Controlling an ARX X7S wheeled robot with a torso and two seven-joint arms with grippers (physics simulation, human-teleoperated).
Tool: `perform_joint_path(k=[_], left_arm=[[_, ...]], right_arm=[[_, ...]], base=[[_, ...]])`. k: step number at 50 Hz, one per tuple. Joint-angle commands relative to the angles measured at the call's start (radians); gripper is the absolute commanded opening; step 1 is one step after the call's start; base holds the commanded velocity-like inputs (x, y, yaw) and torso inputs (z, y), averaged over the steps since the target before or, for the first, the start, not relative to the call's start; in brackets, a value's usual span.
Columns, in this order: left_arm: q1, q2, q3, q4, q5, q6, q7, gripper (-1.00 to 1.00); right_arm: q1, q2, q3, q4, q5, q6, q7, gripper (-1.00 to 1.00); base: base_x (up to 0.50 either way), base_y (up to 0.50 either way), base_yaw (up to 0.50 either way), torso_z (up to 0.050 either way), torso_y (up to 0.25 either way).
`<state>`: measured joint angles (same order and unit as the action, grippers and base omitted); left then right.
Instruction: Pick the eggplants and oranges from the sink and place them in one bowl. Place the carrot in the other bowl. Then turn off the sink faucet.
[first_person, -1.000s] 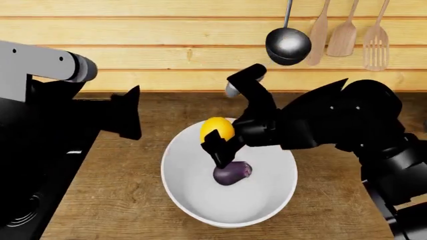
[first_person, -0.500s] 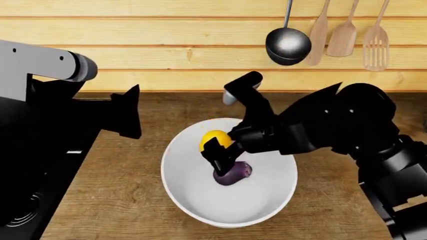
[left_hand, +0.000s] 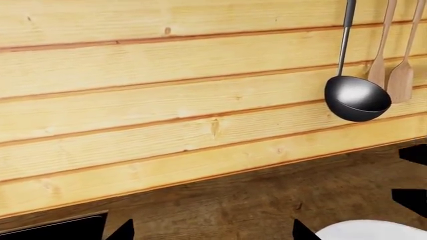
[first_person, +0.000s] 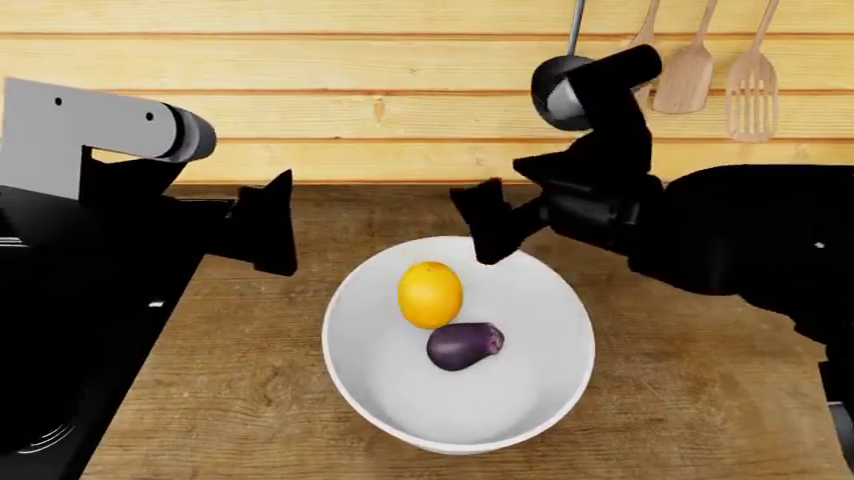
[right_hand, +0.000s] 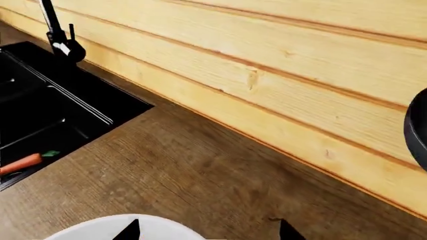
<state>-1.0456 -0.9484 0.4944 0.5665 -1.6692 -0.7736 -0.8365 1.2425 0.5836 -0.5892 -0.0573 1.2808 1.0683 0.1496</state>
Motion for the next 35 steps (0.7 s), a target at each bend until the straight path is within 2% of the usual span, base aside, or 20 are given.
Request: perform_joint_path(k=[1,7,10,15,27,35], left_arm=[[0.035,0.03,0.014,-0.013,0.052,0.021,0.008,1.0],[0.045,0.032,0.005,-0.013,0.049,0.038,-0.013,1.0],[0.051,0.027,0.028,0.001,0.114,0.019,-0.023,1.0],[0.071,0.034,0.05,-0.002,0.206,0.018,-0.045,1.0],[0.105,0.011,0.036,0.006,0.199,0.04,-0.053,1.0],[0.112,0.008,0.03,0.007,0.204,0.051,-0.049,1.0]], right_arm=[[-0.191,0.129,0.156,-0.153,-0.078,-0.228,0.114,1.0],[-0.288,0.158,0.229,-0.184,-0.06,-0.303,0.165,1.0],[-0.31,0.176,0.21,-0.21,-0.114,-0.308,0.191,1.0],[-0.388,0.184,0.257,-0.244,-0.114,-0.37,0.238,1.0],[-0.406,0.208,0.246,-0.275,-0.109,-0.342,0.267,1.0],[-0.426,0.223,0.269,-0.289,-0.089,-0.35,0.284,1.0]], base=[[0.0,0.0,0.0,0.0,0.0],[0.0,0.0,0.0,0.0,0.0],[0.0,0.0,0.0,0.0,0.0],[0.0,0.0,0.0,0.0,0.0],[0.0,0.0,0.0,0.0,0.0],[-0.2,0.0,0.0,0.0,0.0]])
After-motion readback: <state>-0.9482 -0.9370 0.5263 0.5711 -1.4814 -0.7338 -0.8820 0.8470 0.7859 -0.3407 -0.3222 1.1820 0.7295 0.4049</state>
